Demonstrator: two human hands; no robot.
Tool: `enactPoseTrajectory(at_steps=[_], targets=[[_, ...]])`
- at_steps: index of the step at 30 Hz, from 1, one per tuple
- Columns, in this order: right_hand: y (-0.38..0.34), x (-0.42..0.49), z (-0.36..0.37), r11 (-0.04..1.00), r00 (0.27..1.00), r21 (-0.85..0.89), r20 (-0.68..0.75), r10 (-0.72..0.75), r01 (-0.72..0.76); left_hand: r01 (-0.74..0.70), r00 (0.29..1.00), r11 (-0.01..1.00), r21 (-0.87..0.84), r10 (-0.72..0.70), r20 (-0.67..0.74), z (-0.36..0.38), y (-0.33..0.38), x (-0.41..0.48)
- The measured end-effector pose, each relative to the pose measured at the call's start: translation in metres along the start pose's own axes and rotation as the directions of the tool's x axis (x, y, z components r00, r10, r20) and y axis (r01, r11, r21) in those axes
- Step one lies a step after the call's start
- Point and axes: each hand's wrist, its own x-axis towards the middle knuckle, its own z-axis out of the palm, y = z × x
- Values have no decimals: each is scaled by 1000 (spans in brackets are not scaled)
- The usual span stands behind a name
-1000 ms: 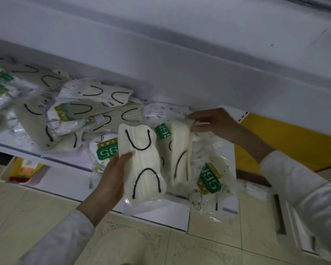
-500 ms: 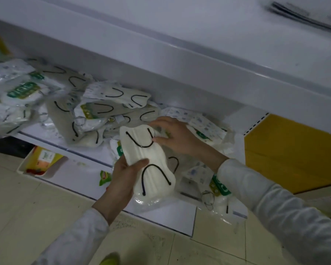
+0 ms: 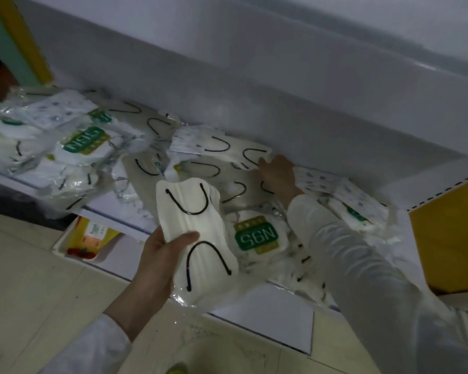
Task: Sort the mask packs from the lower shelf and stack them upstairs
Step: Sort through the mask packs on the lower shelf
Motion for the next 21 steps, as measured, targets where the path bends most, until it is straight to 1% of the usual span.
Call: enactPoseTrajectory(at_steps=[2, 5, 6, 7, 9, 11, 13, 14, 17, 19, 21], targets=[[0, 17, 11, 995, 995, 27, -24, 99, -98, 4, 1000, 1000, 16, -4, -7, -19, 7, 14], [2, 31, 23, 985, 985, 84, -71, 155, -149, 24, 1000, 999, 24, -24, -1, -41, 15, 32], [2, 32, 24, 988, 985, 56, -88, 147, -143, 29, 1000, 999, 27, -29, 2, -46, 17, 37], [1, 34, 26, 988, 984, 71, -105, 147, -140, 34, 999, 999, 31, -34, 2, -49, 18, 41], [-4, 38, 28, 976, 978, 164, -130, 164, -142, 35, 999, 999, 33, -35, 9, -50, 21, 47], [-10, 37, 23, 974, 959, 213, -255, 128, -73, 32, 999, 999, 31, -33, 24, -48, 23, 51], [-13, 38, 18, 975, 945, 196, -289, 157, -102, 34, 999, 999, 29, -35, 35, -44, 25, 54], [-14, 38, 16, 971, 945, 214, -283, 163, -104, 37, 998, 999, 26, -38, 43, -42, 25, 56], [-18, 36, 9, 974, 935, 220, -331, 127, -55, 51, 996, 999, 17, -52, 66, -38, 26, 58], [-20, 35, 7, 963, 954, 267, -281, 103, -25, 51, 996, 999, 11, -51, 70, -37, 27, 59], [-21, 33, 7, 959, 972, 274, -195, 133, -76, 50, 996, 999, 12, -51, 66, -36, 25, 60]])
